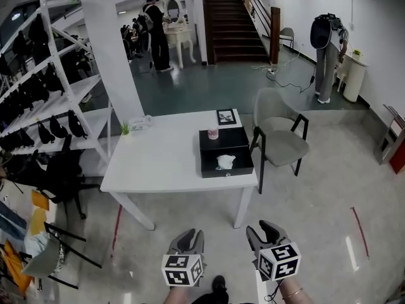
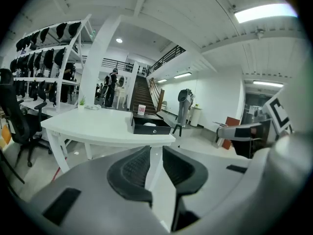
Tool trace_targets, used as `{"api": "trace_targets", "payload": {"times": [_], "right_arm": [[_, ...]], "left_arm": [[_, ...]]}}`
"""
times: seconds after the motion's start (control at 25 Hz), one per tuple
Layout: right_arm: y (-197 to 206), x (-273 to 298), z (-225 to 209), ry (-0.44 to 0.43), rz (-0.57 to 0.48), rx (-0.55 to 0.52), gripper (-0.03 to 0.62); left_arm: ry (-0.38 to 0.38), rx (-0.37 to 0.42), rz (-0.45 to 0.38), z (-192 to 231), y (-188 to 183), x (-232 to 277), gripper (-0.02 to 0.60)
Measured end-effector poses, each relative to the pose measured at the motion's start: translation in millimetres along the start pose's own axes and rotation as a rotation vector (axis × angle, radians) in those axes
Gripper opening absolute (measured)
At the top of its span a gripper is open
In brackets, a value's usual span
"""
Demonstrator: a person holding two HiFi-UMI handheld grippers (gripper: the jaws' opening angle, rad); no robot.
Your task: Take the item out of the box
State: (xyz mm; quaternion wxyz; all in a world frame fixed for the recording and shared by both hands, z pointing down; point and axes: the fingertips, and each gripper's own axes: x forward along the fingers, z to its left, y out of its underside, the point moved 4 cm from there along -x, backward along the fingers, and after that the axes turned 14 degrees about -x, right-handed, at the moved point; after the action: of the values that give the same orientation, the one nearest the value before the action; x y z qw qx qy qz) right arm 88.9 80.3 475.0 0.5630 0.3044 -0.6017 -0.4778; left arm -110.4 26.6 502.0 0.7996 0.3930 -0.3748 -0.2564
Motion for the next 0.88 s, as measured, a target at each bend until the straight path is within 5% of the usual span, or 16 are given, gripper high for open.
{"api": "trace_targets", "payload": {"times": [0.88], "right_arm": [[-64.8, 146.8, -43.0, -0.012, 0.021, -0.087, 0.169]], "left_arm": [[-0.036, -0.046, -0.012, 70.8, -71.3, 93.7, 0.077]]}}
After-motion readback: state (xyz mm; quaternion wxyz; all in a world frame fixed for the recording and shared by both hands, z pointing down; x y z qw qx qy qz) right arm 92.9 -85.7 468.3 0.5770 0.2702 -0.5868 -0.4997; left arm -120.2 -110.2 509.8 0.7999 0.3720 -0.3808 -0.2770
